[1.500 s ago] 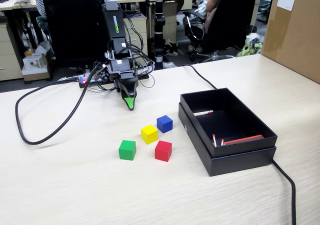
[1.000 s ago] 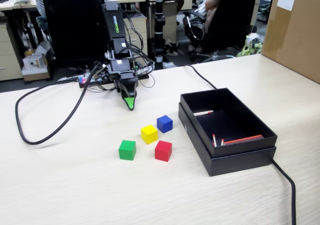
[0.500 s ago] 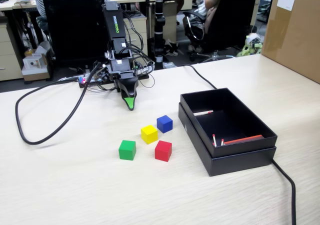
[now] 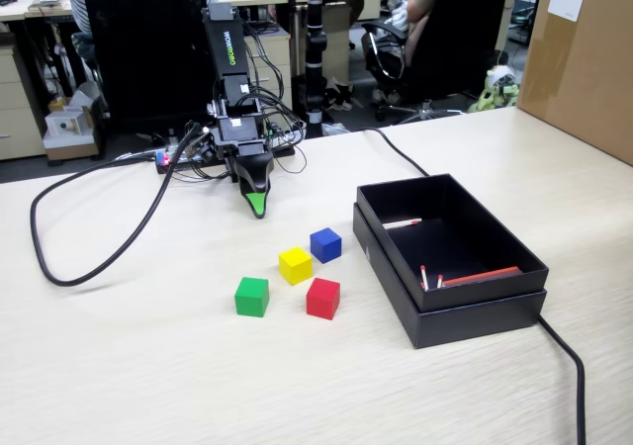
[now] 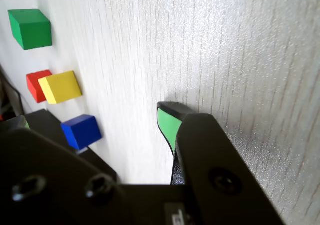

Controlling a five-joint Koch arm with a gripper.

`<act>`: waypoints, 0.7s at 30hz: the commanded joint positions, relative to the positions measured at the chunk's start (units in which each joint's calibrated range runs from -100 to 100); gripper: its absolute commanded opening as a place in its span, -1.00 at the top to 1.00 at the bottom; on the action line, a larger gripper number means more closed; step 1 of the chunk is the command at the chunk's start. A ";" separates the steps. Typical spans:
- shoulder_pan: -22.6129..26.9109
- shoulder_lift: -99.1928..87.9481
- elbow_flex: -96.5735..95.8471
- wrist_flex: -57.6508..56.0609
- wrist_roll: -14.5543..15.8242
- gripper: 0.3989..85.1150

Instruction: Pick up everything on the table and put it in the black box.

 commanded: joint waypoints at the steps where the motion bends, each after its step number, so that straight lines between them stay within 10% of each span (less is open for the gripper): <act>1: 0.05 0.00 -2.13 -1.68 0.39 -0.17; 15: -0.34 0.00 -1.32 -1.94 0.39 -0.11; 21: -0.15 1.03 15.63 -19.39 0.24 -0.05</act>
